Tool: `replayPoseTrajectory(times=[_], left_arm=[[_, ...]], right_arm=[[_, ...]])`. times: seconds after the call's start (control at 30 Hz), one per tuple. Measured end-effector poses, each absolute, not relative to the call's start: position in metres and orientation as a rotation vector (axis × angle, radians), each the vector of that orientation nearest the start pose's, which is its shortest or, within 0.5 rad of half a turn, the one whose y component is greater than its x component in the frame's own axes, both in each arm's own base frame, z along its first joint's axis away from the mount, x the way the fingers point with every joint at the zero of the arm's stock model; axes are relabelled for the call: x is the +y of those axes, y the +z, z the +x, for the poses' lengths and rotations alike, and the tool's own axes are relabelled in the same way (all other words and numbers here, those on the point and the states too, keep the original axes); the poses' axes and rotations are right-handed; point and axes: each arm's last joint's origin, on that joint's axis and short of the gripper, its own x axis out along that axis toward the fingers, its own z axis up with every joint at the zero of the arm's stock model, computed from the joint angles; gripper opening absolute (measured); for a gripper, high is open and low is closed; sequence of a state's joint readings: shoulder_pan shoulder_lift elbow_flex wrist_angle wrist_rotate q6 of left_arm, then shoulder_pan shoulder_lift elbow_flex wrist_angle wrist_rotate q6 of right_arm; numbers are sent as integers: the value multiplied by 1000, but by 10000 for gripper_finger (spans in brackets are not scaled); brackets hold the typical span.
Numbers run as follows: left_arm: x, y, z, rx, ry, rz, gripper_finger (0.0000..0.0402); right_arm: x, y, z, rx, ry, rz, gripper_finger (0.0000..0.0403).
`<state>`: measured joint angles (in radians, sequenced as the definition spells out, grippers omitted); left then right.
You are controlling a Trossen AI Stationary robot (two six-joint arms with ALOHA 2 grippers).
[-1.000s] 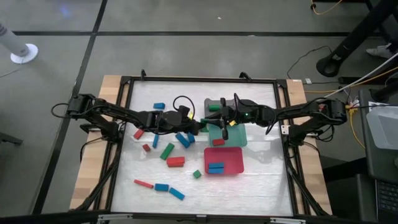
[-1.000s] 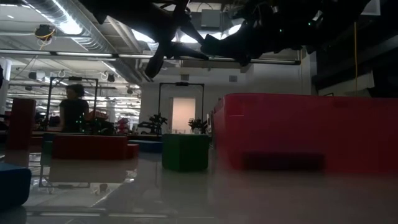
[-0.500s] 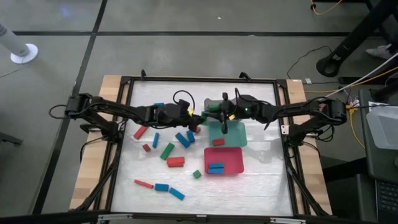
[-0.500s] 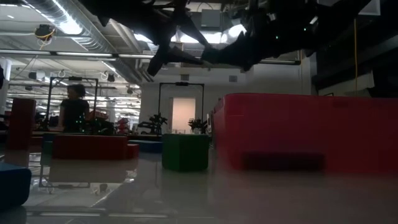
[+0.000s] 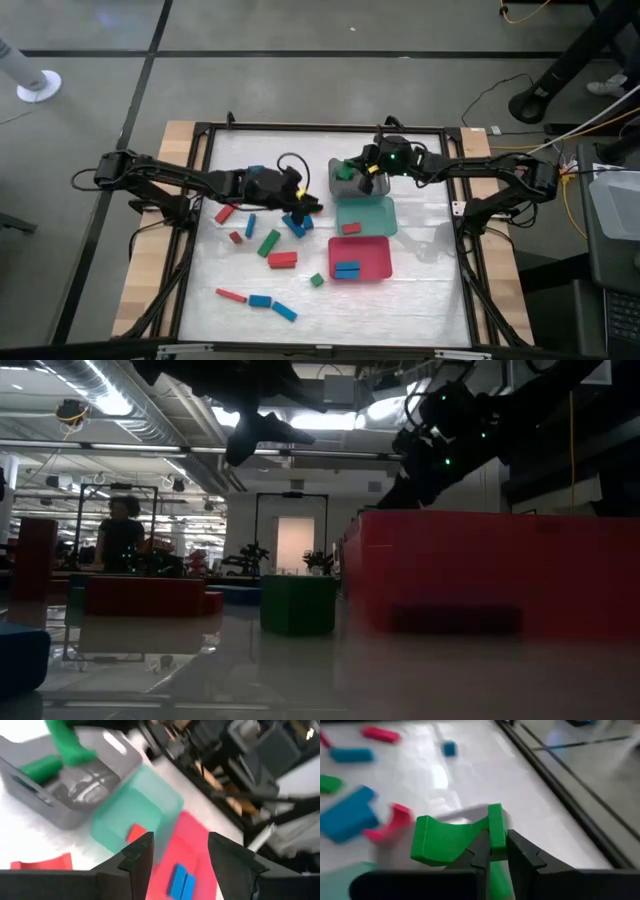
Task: Sort blocks
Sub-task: Put the green block into the black bin
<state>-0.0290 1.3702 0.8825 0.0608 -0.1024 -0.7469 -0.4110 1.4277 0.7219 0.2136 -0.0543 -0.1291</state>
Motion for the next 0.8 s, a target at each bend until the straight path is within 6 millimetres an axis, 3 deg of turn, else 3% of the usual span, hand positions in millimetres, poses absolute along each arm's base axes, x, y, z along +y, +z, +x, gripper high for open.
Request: replayPoseTrajectory(times=[0.5,0.8], left_arm=[[-72,223,319,494,5,-441,175],[-115,187,320,608,-61,-450,175]], right_arm=[[-121,197,261,631,-387,-32,51],[-120,194,259,658,-384,-25,148]])
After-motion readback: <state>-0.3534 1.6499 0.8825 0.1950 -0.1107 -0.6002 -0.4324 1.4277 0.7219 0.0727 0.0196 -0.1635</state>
